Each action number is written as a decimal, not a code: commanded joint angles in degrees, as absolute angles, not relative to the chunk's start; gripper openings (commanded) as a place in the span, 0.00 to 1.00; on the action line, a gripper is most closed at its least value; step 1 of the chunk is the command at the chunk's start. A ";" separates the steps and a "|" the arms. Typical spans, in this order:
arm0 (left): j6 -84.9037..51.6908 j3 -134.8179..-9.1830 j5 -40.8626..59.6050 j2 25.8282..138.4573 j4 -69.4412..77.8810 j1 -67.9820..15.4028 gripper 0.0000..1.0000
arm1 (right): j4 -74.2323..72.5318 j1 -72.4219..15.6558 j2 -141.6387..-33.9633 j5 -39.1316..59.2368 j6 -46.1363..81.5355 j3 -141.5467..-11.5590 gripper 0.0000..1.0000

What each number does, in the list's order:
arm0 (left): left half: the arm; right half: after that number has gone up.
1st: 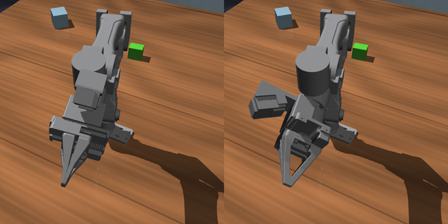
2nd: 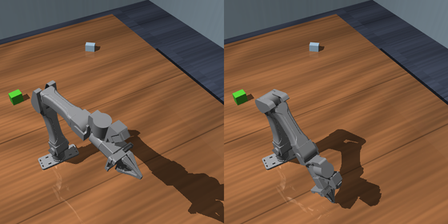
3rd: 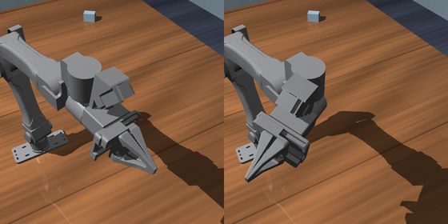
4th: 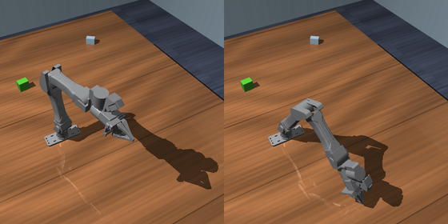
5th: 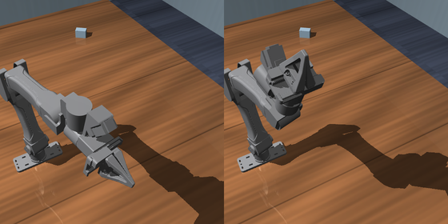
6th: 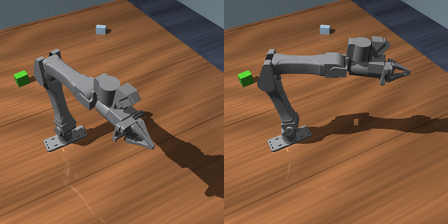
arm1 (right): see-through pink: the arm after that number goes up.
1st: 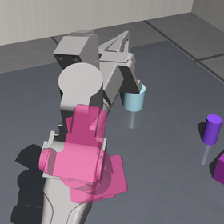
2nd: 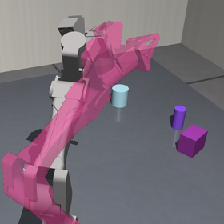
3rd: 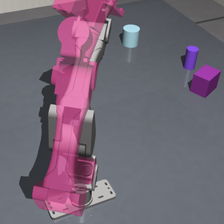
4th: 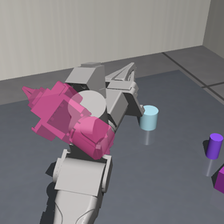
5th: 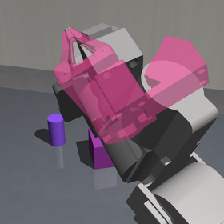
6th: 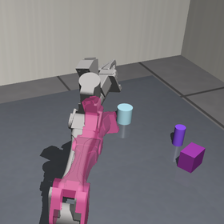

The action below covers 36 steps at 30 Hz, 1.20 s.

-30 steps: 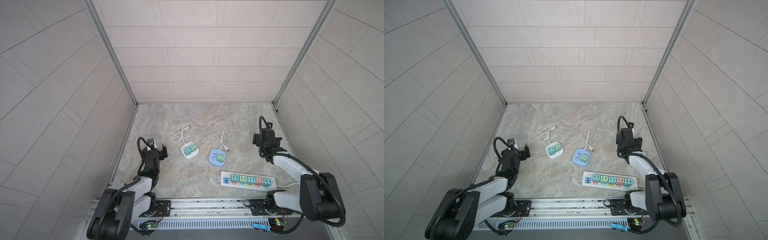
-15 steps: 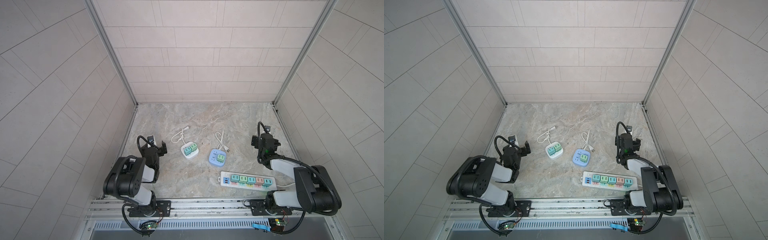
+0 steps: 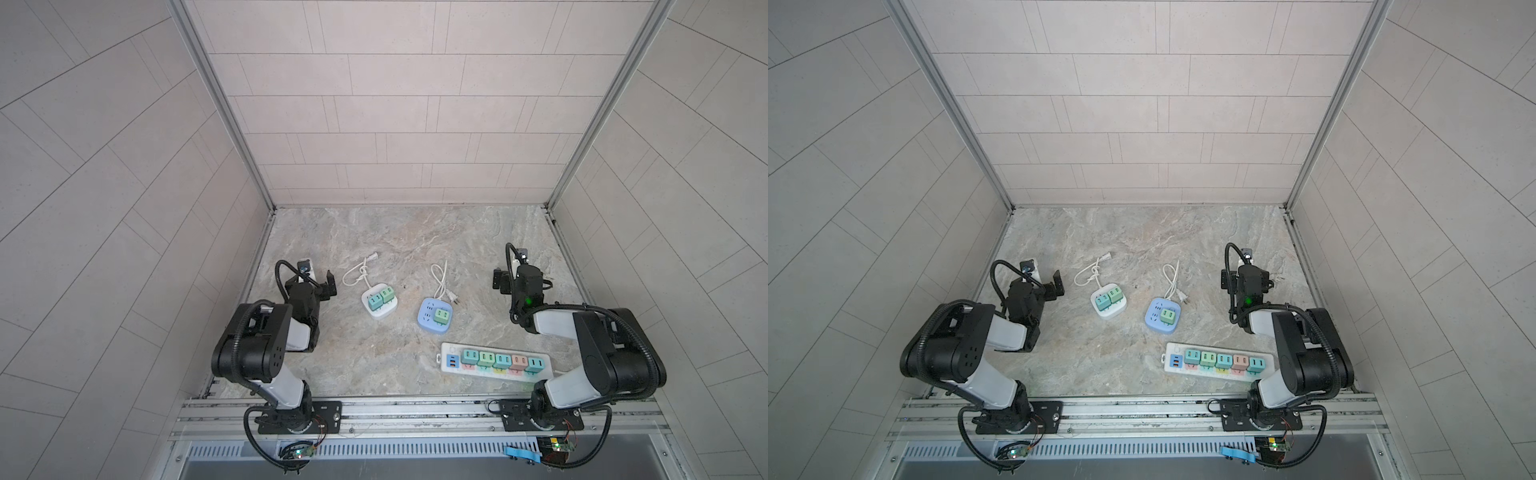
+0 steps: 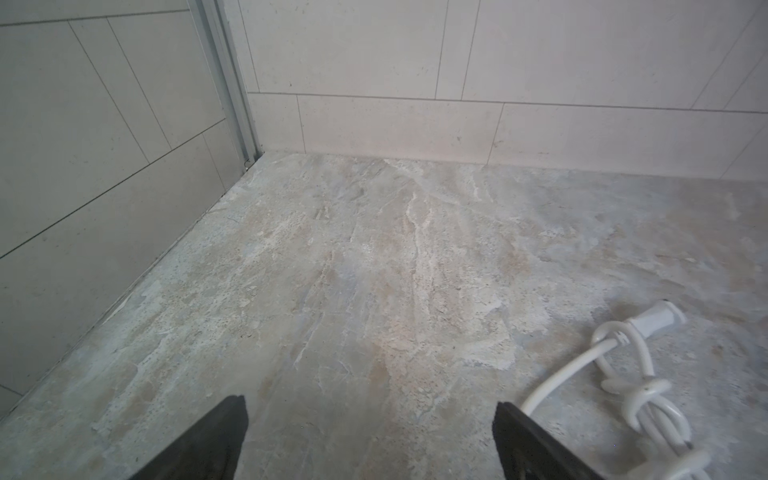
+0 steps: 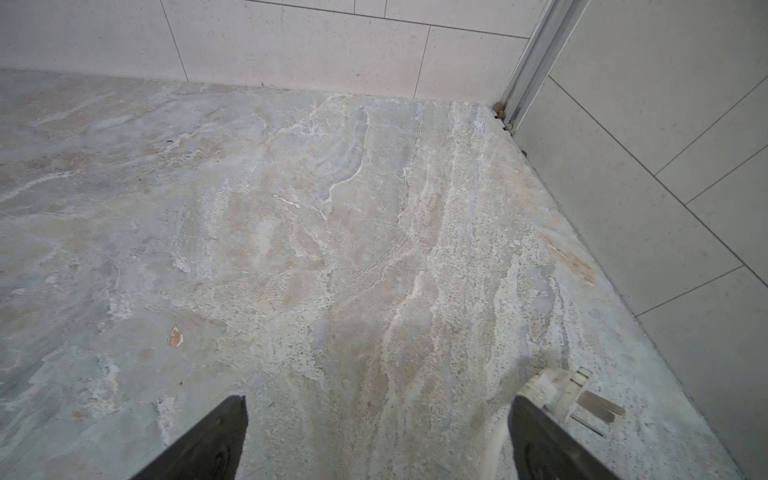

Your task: Insert the plug

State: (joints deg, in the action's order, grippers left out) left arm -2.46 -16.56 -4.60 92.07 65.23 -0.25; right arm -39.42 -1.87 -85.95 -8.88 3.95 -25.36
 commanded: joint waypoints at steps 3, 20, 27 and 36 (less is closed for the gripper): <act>-3.54 -21.51 -5.19 91.14 55.21 0.41 1.00 | -40.78 -2.12 -86.31 -8.38 3.24 -24.78 1.00; -0.57 -22.94 1.67 90.93 52.51 0.08 1.00 | -39.88 -2.62 -86.68 -8.96 3.00 -25.45 1.00; -0.60 -22.94 1.63 90.90 52.53 0.04 1.00 | -46.89 -3.44 -84.12 -9.05 1.97 -20.09 1.00; -0.54 -22.94 1.65 90.96 52.53 0.04 1.00 | -40.85 -4.13 -86.48 -18.78 5.39 -24.84 1.00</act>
State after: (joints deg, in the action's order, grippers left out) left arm -1.02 -22.02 1.48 91.81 52.60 0.10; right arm -43.46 -3.64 -86.35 -14.41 4.01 -23.20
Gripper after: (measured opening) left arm 0.999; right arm 0.997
